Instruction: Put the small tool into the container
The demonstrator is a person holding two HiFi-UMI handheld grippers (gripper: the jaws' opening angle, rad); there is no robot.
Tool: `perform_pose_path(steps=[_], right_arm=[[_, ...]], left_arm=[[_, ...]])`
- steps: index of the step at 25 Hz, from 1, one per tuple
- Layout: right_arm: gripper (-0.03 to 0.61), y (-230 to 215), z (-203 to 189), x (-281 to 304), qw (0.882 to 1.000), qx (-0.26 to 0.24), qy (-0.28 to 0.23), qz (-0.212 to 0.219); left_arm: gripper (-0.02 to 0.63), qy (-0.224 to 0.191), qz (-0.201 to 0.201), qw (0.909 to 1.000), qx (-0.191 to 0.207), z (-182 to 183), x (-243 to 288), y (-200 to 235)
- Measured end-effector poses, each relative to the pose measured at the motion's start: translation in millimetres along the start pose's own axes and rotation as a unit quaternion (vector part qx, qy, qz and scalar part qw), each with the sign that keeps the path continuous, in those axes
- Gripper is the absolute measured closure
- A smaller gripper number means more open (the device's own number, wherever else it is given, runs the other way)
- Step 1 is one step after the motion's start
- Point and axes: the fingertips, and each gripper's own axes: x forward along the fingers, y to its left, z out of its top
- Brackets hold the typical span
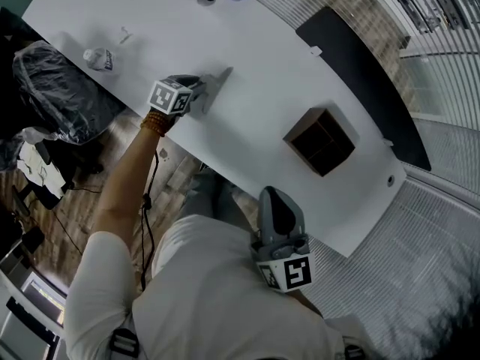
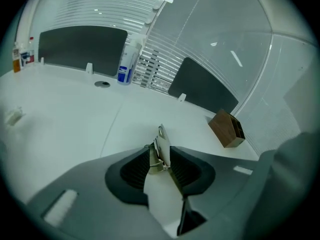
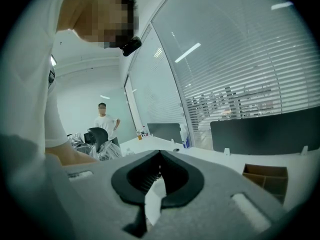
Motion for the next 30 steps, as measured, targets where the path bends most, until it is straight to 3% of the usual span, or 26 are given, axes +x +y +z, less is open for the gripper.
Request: perform_pose_path(steps=[14,30], right_arm=[[0.578,-10,-5,-2,1.0,0.004,0.007,-0.013],[0.578,-6,-2,-7,1.0,0.004,0.002,-0.007]], left_arm=[[0.483,0.014,-0.052,0.9978,-0.038,-4,21,0],[0.595,0.004,-0.088,0.9943,-0.06,5,19,-19]])
